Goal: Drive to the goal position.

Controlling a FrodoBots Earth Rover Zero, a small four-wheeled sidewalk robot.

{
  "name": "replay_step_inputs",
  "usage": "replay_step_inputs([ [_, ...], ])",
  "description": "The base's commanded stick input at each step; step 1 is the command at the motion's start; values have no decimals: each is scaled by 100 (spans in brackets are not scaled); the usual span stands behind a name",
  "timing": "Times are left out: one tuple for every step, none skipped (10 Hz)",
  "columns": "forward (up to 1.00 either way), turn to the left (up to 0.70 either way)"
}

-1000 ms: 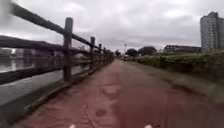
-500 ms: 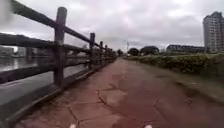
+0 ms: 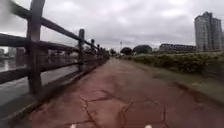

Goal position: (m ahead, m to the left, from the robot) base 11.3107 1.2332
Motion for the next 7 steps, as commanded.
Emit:
replay_step_inputs([
  [85, 1],
  [85, 1],
  [85, 1],
  [85, 1],
  [85, 1],
  [85, 1],
  [85, 1],
])
